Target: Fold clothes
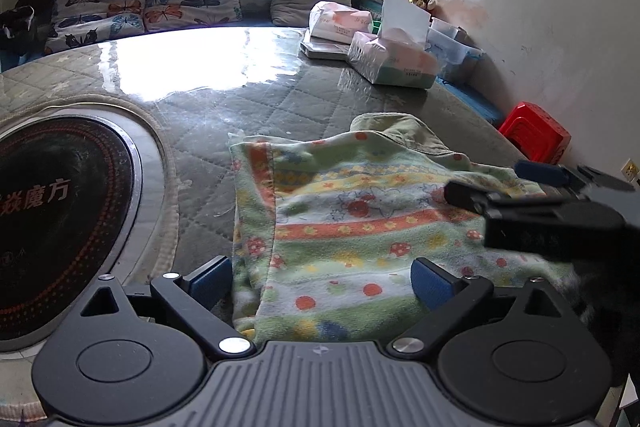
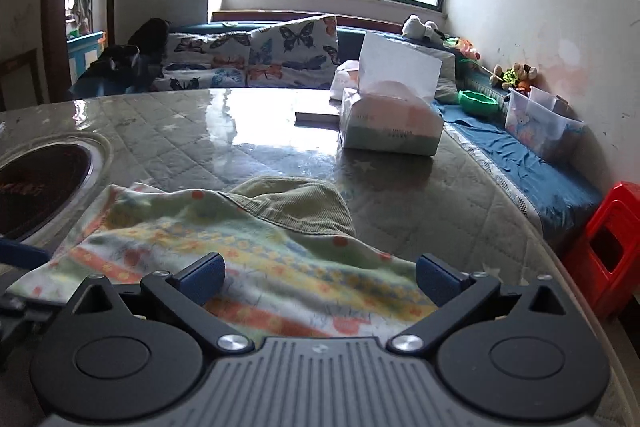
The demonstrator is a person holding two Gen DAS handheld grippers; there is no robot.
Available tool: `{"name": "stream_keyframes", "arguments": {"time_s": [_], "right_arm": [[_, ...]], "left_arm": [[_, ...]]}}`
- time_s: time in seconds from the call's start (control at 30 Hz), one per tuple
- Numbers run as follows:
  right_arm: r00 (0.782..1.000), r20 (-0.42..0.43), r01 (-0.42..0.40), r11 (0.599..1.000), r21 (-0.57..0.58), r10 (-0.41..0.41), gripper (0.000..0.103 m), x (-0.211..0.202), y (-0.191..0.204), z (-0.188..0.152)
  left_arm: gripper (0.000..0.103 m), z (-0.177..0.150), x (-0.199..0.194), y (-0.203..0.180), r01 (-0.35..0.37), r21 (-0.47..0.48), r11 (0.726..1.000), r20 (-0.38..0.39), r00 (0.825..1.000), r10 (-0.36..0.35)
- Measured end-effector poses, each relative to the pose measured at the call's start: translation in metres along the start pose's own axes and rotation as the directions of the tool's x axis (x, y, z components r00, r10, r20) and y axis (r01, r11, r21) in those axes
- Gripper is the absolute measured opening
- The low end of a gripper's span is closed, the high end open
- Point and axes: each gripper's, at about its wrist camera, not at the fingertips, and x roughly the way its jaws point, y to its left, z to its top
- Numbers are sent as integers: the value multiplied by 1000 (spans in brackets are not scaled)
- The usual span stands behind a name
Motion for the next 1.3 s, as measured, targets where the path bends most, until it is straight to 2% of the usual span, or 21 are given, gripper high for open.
{"name": "stream_keyframes", "arguments": {"time_s": [0.13,0.33,0.57,0.77,0.93,1.1,1.3], "right_arm": [[1000,-25,-2,1000,-2,2,103,9,3,-4],[1000,-2,9,1000,-1,-9,103,-10,1,-6],[1000,-22,13,1000,-9,-13,103,-27,0,-27],[1000,6,21,1000,19,-21,103,-50,-5,-31],[999,-31,16,1000,12,-16,103,-49,-2,-46],[1000,-3,29,999,44,-29,103,-63,-7,-48],[999,-33,31,997,67,-28,103,-62,-12,-57]], "left_arm": [[100,0,1,-2,-5,4,1000,-4,1000,5],[101,-1,1,-5,-10,11,1000,-9,1000,10],[102,-1,0,-7,-18,15,1000,-11,1000,18],[103,-2,-2,-9,-29,20,999,-9,1000,30],[103,-4,-3,-12,-34,27,999,-14,999,35],[103,-5,-6,-14,-41,32,999,-16,999,42],[103,-7,-5,-16,-49,32,998,-26,998,50]]}}
